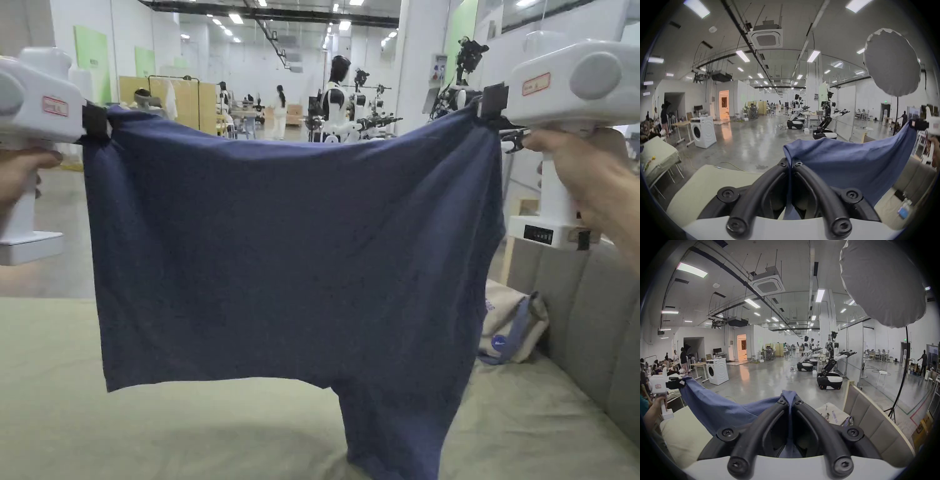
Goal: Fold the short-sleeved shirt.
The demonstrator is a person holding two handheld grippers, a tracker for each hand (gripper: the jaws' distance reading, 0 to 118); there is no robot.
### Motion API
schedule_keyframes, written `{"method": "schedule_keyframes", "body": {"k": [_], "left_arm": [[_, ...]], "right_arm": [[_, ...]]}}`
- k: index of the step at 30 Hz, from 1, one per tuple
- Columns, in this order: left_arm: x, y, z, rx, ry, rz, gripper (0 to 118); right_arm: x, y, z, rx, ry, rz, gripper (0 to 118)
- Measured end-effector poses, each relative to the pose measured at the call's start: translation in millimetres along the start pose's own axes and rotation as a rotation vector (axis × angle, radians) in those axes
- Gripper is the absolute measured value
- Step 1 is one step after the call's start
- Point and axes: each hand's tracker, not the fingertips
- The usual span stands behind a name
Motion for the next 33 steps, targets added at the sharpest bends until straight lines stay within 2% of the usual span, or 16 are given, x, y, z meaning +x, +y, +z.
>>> {"method": "schedule_keyframes", "body": {"k": [7, 11, 13, 14, 16, 17, 19, 20, 21, 22, 23, 25, 26, 31, 33], "left_arm": [[4, -80, 44, -0.075, -0.042, -0.001, 1], [9, -146, 77, -0.126, -0.09, 0.067, 1], [18, -181, 99, -0.158, -0.126, 0.039, 1], [22, -194, 108, -0.187, -0.125, 0.05, 1], [25, -230, 131, -0.22, -0.147, 0.067, 1], [28, -245, 142, -0.247, -0.142, 0.075, 1], [35, -277, 166, -0.28, -0.144, 0.043, 1], [38, -292, 178, -0.3, -0.145, 0.032, 1], [38, -309, 189, -0.306, -0.161, 0.053, 1], [38, -325, 201, -0.344, -0.167, 0.072, 1], [37, -339, 214, -0.346, -0.173, 0.075, 1], [36, -374, 242, -0.358, -0.174, 0.143, 1], [31, -392, 249, -0.375, -0.188, 0.188, 2], [22, -441, 300, -0.382, -0.165, 0.116, 2], [12, -449, 318, -0.36, -0.173, 0.146, 2]], "right_arm": [[3, -78, 47, -0.079, 0.038, -0.008, 4], [-8, -129, 87, -0.15, 0.059, 0.068, 4], [-16, -159, 115, -0.181, 0.045, 0.053, 4], [-19, -172, 124, -0.228, 0.081, 0.062, 4], [-29, -205, 152, -0.257, 0.066, 0.046, 4], [-33, -220, 163, -0.303, 0.109, 0.067, 4], [-45, -256, 194, -0.308, 0.089, 0.068, 4], [-47, -274, 207, -0.356, 0.123, 0.087, 4], [-50, -291, 222, -0.37, 0.118, 0.07, 4], [-53, -311, 236, -0.376, 0.096, 0.017, 4], [-53, -330, 246, -0.424, 0.144, 0.013, 4], [-57, -366, 270, -0.444, 0.107, 0.026, 4], [-59, -379, 280, -0.484, 0.141, 0.065, 4], [-53, -437, 343, -0.46, 0.079, -0.012, 4], [-51, -449, 365, -0.465, 0.089, -0.014, 4]]}}
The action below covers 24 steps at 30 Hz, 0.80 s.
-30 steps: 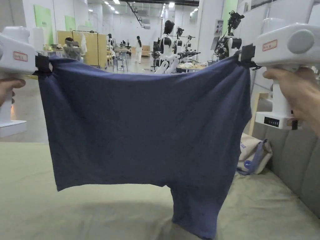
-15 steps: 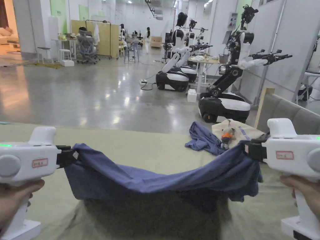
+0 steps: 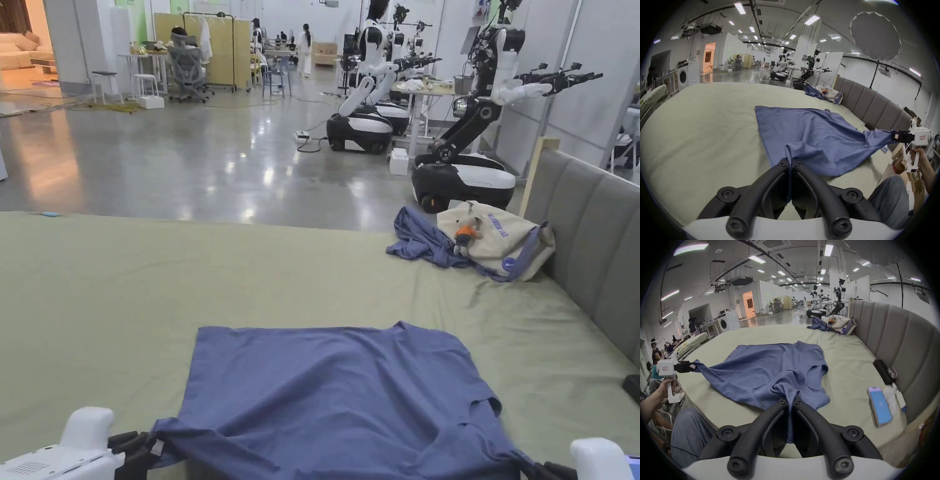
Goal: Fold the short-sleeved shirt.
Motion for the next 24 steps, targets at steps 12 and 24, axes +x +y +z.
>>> {"method": "schedule_keyframes", "body": {"k": [12, 24], "left_arm": [[-34, -56, 4, -0.07, 0.021, 0.044, 3], [89, -35, 160, 0.425, 0.155, 0.12, 103]], "right_arm": [[22, -51, 1, -0.108, 0.007, -0.029, 4], [-65, -19, 134, 0.512, -0.257, -0.119, 61]]}}
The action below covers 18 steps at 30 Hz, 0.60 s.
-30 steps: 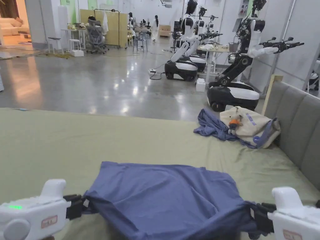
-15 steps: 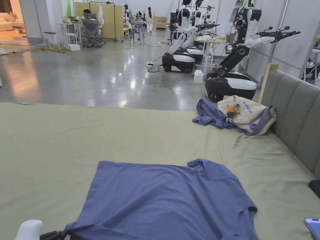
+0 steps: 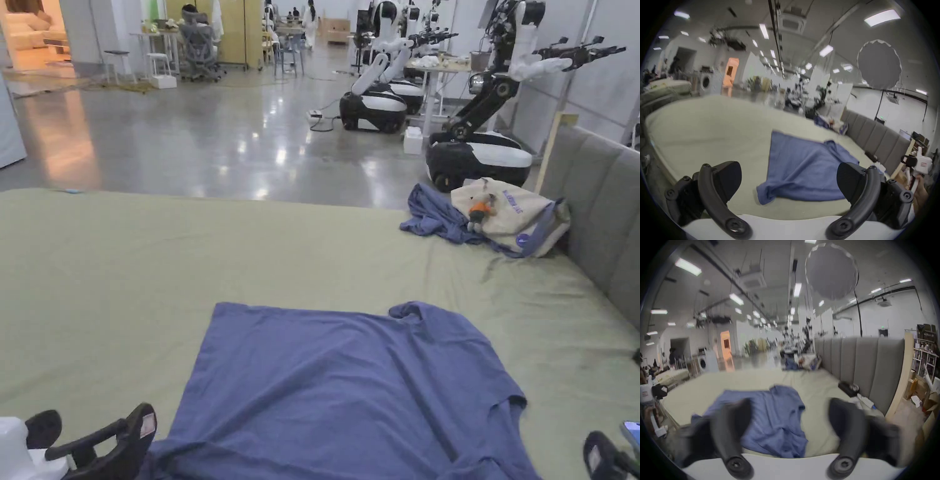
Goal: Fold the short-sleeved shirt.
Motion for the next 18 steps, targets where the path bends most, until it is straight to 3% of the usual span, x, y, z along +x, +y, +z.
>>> {"method": "schedule_keyframes", "body": {"k": [1, 2, 3, 4, 5, 6, 7, 8, 9, 10, 11, 15, 18], "left_arm": [[6, 4, 11, 0.031, -0.023, -0.021, 57], [11, 7, 19, 0.052, -0.015, -0.057, 0], [19, 13, 20, -0.024, 0.016, -0.145, 0], [24, -3, 27, -0.004, 0.038, -0.145, 0], [12, 5, 20, -0.109, -0.079, -0.113, 0], [7, 1, 14, -0.153, -0.095, -0.11, 0], [6, -9, 5, -0.2, -0.048, -0.155, 21], [2, -20, -7, -0.254, -0.027, -0.205, 99], [-5, -21, -23, -0.285, -0.026, -0.239, 118], [-16, -23, -49, -0.394, -0.033, -0.252, 118], [-33, -39, -67, -0.331, -0.046, -0.263, 118], [-62, -79, -140, -0.597, 0.137, -0.197, 118], [-66, -92, -141, -0.512, 0.091, -0.17, 118]], "right_arm": [[-9, 5, 8, 0.027, 0.0, 0.024, 2], [-13, 6, 14, 0.017, -0.047, 0.035, 2], [-14, 8, 21, 0.052, 0.009, -0.004, 2], [-15, 12, 22, 0.007, 0.077, -0.024, 2], [-17, 14, 25, -0.008, 0.057, -0.015, 2], [-15, 12, 28, 0.006, 0.054, -0.022, 2], [-9, 12, 30, 0.005, 0.073, -0.023, 2], [-7, 13, 31, -0.014, 0.081, -0.021, 2], [-4, 12, 33, -0.015, 0.08, -0.026, 2], [-2, 11, 34, -0.015, 0.085, -0.024, 2], [-2, 9, 36, -0.031, 0.089, -0.019, 2], [6, 7, 37, -0.07, 0.064, 0.004, 2], [10, 8, 45, -0.072, 0.025, 0.044, 2]]}}
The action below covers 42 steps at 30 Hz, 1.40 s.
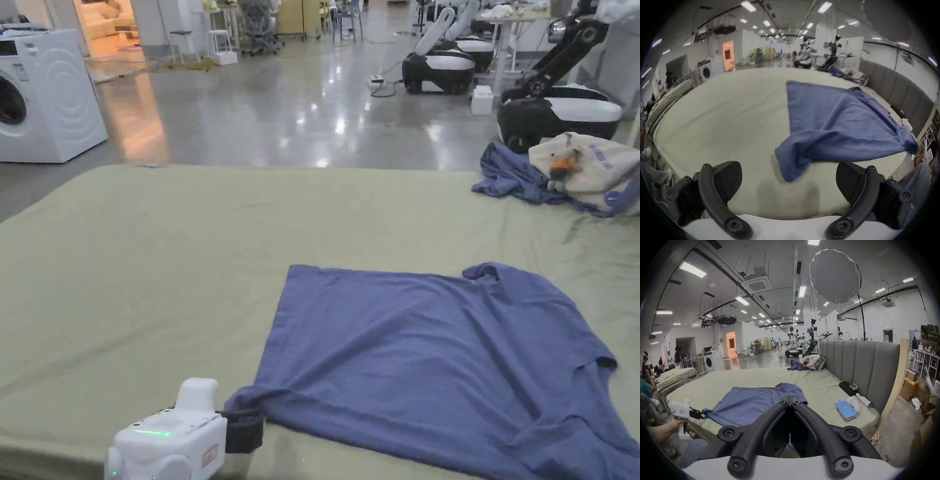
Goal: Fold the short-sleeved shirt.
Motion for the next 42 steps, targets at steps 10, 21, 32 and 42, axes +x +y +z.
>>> {"method": "schedule_keyframes", "body": {"k": [10, 21, 32, 42], "left_arm": [[16, 20, 11, 0.092, -0.02, -0.102, 2], [11, 20, 15, 0.02, -0.094, -0.045, 2], [3, 83, 5, 0.032, -0.114, 0.052, 2], [14, 173, -117, -0.131, -0.129, -0.006, 2]], "right_arm": [[21, -80, -108, -0.569, 0.027, -0.057, 118], [13, -146, -136, -0.624, 0.095, -0.032, 4], [37, -47, -221, -0.446, 0.111, -0.038, 4], [28, -52, -391, -0.574, -0.057, 0.075, 4]]}}
